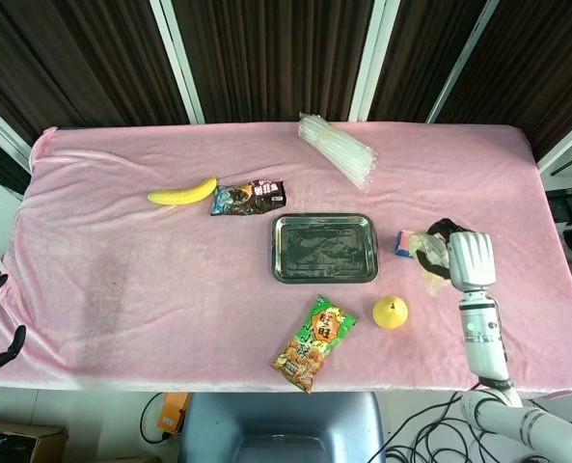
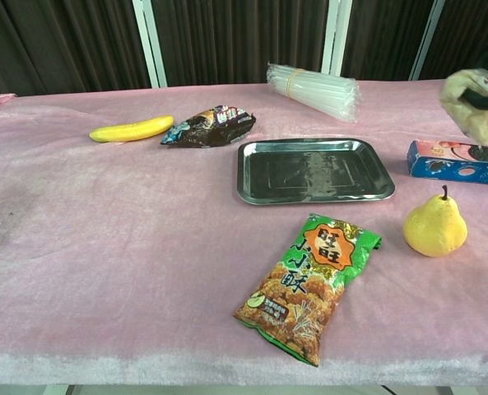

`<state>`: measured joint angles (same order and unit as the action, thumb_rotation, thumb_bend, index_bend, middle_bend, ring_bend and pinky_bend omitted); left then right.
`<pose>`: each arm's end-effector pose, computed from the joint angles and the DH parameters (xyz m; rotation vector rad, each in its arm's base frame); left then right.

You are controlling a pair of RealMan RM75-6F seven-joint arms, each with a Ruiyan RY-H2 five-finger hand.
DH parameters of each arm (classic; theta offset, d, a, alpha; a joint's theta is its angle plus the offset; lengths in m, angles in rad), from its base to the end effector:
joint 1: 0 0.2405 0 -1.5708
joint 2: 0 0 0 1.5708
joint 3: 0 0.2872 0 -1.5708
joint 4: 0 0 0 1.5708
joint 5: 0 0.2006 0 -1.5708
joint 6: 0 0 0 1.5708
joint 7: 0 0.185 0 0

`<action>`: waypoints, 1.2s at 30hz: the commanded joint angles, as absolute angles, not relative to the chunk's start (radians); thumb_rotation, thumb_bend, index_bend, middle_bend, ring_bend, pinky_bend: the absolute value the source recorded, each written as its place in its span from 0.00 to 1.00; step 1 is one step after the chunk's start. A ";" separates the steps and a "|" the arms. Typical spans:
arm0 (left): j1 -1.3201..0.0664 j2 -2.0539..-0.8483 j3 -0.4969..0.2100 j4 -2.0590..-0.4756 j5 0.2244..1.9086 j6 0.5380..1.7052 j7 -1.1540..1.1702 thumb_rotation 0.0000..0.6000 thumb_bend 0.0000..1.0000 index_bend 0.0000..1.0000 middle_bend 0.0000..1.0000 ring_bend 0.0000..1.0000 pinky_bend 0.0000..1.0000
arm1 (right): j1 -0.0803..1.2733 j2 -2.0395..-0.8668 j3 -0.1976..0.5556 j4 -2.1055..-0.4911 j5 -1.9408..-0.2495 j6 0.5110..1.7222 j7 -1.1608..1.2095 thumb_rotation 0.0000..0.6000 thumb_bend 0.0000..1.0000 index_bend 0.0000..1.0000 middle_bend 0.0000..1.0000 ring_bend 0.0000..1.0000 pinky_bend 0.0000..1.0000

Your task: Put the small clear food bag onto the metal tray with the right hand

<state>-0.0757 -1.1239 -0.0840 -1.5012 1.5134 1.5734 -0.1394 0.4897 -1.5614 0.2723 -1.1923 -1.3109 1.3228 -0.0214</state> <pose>-0.3438 0.2274 0.2105 -1.3070 -0.8318 -1.0152 -0.2675 -0.3962 0.0873 1.3253 -0.8123 1.1478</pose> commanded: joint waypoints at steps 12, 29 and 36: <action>-0.076 -1.126 -0.081 -1.499 1.520 1.575 -0.135 1.00 0.41 0.11 0.09 0.07 0.34 | 0.663 -1.663 0.301 -1.045 -1.370 1.199 0.092 1.00 0.14 0.00 0.00 0.00 0.07; -0.084 -1.131 -0.080 -1.501 1.523 1.564 -0.114 1.00 0.41 0.11 0.09 0.07 0.34 | 0.369 -1.292 0.189 -1.432 -1.272 1.275 0.147 1.00 0.11 0.00 0.00 0.00 0.07; -0.086 -1.135 -0.083 -1.502 1.517 1.564 -0.106 1.00 0.41 0.11 0.09 0.07 0.34 | 0.324 -1.292 0.150 -1.478 -1.196 1.274 -0.062 1.00 0.11 0.00 0.00 0.00 0.08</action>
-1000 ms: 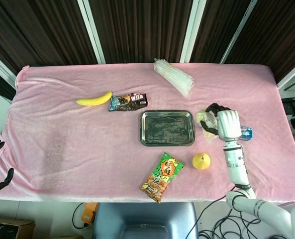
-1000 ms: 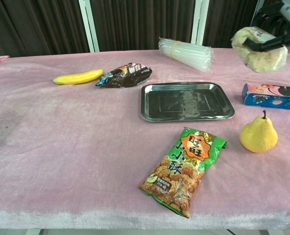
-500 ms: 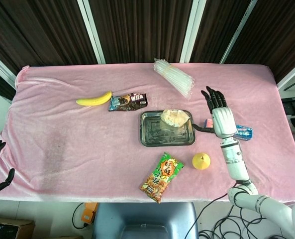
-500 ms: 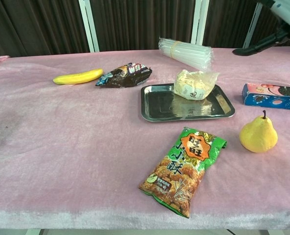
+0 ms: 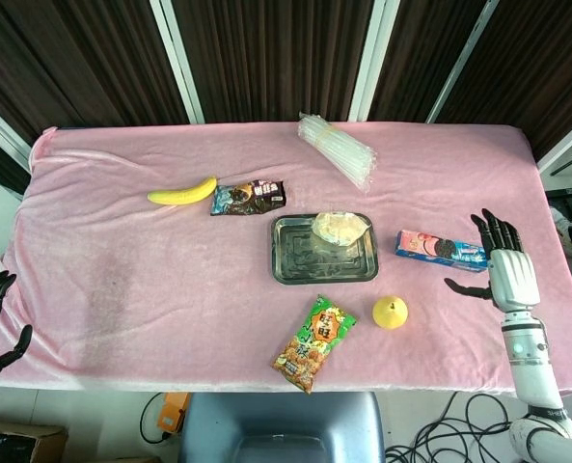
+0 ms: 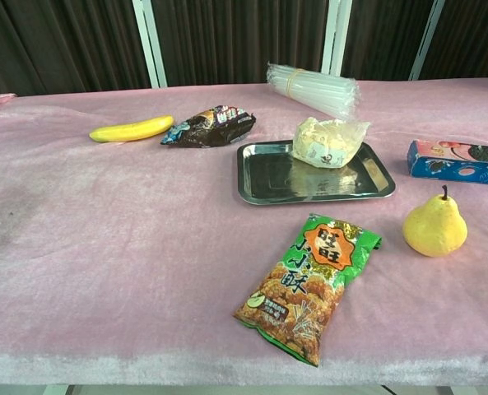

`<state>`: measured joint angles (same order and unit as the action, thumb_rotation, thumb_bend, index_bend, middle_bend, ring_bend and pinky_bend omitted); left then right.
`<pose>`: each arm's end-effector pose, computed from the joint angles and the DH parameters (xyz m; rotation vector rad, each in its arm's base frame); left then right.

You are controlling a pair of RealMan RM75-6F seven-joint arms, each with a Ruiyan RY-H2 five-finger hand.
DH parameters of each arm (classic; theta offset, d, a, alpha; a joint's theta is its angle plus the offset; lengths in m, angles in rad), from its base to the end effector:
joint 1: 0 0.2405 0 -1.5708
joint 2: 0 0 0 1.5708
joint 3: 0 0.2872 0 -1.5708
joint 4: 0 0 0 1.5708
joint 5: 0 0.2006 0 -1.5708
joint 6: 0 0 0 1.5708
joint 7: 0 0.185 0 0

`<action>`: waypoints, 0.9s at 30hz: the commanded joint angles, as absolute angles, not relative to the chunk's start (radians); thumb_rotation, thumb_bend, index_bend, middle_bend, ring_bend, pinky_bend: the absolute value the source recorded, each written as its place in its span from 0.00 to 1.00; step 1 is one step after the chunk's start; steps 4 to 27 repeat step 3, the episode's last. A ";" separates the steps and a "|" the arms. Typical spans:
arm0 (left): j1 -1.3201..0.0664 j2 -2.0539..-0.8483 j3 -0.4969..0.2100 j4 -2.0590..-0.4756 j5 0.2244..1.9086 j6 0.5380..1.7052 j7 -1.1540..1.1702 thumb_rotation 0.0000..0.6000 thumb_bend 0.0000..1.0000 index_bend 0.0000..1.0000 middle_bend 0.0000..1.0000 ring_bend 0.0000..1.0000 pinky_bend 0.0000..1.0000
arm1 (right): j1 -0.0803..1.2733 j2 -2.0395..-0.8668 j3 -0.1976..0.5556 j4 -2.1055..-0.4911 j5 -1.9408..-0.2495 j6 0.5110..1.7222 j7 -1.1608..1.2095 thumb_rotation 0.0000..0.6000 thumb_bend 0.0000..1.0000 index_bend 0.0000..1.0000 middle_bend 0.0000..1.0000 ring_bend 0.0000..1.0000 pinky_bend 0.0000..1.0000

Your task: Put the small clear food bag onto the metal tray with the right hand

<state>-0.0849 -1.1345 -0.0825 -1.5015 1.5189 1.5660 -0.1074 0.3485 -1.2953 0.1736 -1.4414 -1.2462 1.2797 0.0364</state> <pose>-0.3412 0.2304 0.2047 -1.3272 -0.8170 -1.0018 -0.3232 -0.3384 0.1392 1.3170 -0.9931 0.9917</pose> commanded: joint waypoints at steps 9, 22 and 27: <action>-0.087 -1.134 -0.082 -1.502 1.519 1.562 -0.105 1.00 0.41 0.11 0.09 0.07 0.34 | 0.325 -1.290 0.155 -1.494 -1.174 1.264 -0.097 1.00 0.11 0.00 0.00 0.00 0.08; -0.087 -1.134 -0.082 -1.502 1.519 1.562 -0.105 1.00 0.41 0.11 0.09 0.07 0.34 | 0.325 -1.290 0.155 -1.494 -1.174 1.264 -0.097 1.00 0.11 0.00 0.00 0.00 0.08; -0.087 -1.134 -0.082 -1.502 1.519 1.562 -0.105 1.00 0.41 0.11 0.09 0.07 0.34 | 0.325 -1.290 0.155 -1.494 -1.174 1.264 -0.097 1.00 0.11 0.00 0.00 0.00 0.08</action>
